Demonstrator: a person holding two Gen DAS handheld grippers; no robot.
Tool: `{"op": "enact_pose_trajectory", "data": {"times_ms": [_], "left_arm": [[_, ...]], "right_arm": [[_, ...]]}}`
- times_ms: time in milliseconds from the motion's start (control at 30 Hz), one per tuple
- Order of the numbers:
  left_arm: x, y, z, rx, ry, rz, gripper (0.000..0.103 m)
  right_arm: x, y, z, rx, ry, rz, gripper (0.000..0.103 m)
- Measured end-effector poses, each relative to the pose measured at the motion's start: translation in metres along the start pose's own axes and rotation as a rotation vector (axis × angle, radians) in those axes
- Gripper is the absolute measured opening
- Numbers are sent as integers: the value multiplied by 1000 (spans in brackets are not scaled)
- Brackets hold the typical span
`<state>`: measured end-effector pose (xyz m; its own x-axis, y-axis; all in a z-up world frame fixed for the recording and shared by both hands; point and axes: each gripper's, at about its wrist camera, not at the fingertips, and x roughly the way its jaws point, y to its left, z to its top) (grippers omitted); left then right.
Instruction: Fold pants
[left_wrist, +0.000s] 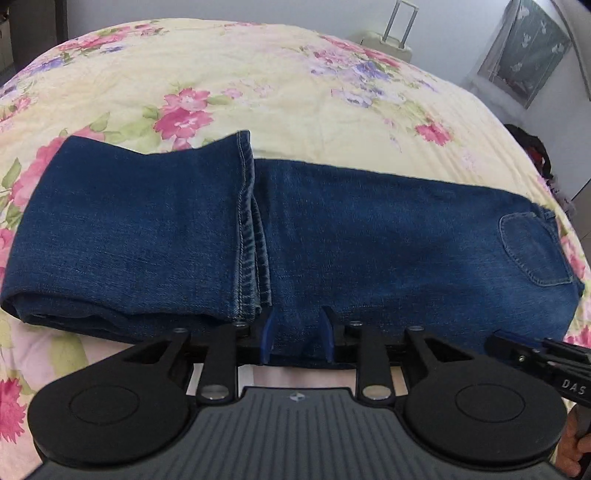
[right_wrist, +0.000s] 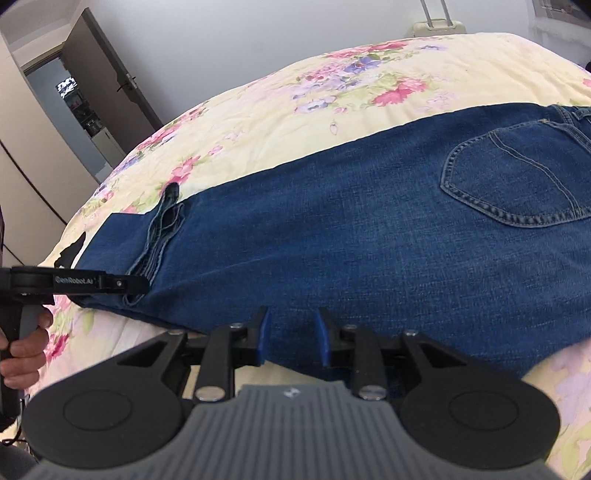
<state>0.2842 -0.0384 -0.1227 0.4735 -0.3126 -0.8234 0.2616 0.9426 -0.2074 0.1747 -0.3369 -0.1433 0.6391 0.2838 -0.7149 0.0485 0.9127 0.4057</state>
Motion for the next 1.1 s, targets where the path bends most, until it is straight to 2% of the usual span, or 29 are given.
{"op": "enact_pose_trajectory", "data": {"times_ms": [33, 100, 267, 400, 500, 633, 700, 800, 833, 867, 967, 1100], "left_arm": [[-10, 5, 2, 1, -20, -6, 40], [-30, 18, 8, 16, -67, 9, 42], [-56, 60, 22, 59, -188, 241, 42], [-62, 107, 22, 13, -213, 311, 42], [-64, 133, 14, -18, -228, 283, 42], [-53, 150, 2, -36, -215, 235, 42], [-44, 155, -3, -49, -196, 216, 41], [-35, 164, -10, -82, -188, 189, 39], [-35, 168, -12, -102, -194, 174, 39], [-36, 171, -12, -117, -201, 161, 39], [-48, 182, -11, -182, -249, 125, 39], [-63, 195, -3, -250, -297, 117, 39]], "right_arm": [[1, 3, 1, -6, 4, 11, 24], [5, 12, 5, -18, 10, 46, 24], [22, 49, 19, -42, 20, 161, 24], [50, 84, 32, -24, 46, 256, 26], [72, 109, 40, -16, 67, 311, 27], [107, 119, 44, 133, 132, 401, 27], [122, 121, 44, 198, 160, 413, 27], [140, 124, 42, 246, 191, 383, 26], [145, 122, 40, 266, 204, 384, 22], [148, 121, 40, 284, 208, 389, 0], [138, 125, 44, 261, 172, 412, 0], [97, 144, 62, 150, 48, 479, 0]]}}
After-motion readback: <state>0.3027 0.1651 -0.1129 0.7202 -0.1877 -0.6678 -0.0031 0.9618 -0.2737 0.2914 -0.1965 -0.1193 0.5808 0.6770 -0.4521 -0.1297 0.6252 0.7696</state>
